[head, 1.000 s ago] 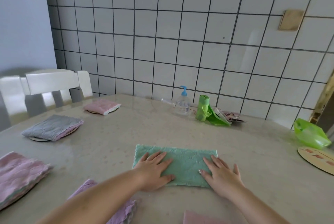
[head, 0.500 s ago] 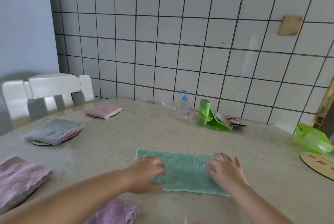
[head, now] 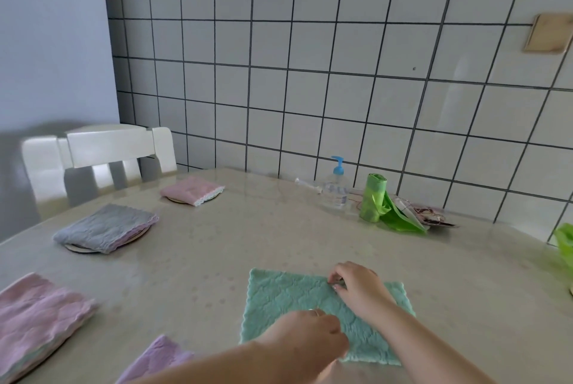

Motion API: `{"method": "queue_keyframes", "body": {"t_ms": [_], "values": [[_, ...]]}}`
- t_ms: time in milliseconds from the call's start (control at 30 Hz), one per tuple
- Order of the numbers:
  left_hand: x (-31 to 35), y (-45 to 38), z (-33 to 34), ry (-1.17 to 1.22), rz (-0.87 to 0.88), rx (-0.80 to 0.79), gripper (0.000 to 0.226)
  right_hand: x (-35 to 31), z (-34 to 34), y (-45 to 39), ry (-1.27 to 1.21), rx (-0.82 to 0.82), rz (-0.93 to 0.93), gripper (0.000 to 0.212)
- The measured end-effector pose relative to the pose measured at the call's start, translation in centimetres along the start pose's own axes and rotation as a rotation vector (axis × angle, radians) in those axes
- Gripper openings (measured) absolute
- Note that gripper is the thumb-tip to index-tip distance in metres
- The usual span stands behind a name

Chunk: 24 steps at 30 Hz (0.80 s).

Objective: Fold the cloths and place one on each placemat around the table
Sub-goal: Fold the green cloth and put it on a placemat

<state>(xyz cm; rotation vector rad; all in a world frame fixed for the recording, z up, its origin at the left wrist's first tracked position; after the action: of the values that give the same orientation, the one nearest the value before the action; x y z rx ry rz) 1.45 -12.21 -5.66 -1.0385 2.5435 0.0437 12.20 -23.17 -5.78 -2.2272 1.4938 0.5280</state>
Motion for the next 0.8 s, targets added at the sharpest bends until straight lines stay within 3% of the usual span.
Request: {"method": "queue_keyframes", "body": {"t_ms": [267,367,500,600,800], "values": [[0.1,0.0,0.5,-0.149,0.043,0.015,0.018,0.6,-0.4,-0.9,0.071,-0.086,-0.001,0.019],[-2.0,-0.1,-0.1,-0.184,-0.048,-0.113,0.020,1.7,-1.1,-0.4,0.065,-0.051,0.097,0.016],[-6.3,-1.0,1.0,-0.279,-0.149,-0.169,0.023,2.8,-1.8,0.8,0.045,0.014,0.182,0.012],[-8.1,-1.9,1.9,-0.284,-0.193,-0.195,0.023,2.6,-1.8,2.0,0.013,-0.029,0.202,0.009],[-8.2,-0.6,2.6,-0.309,-0.108,0.027,0.024,2.9,-3.0,5.1,0.014,0.028,0.039,0.019]]}}
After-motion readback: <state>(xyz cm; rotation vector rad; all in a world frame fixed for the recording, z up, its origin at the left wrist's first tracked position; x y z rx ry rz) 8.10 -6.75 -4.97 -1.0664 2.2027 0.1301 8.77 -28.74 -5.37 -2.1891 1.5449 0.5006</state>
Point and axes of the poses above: each hand's wrist, its own y-axis away from the middle knuckle, its own z-axis out of the palm, x = y × z, the point moved 4 cm from there along -y, towards the middle knuckle, and after that the axes turned 15 degrees about -y, right-handed, at the moved point
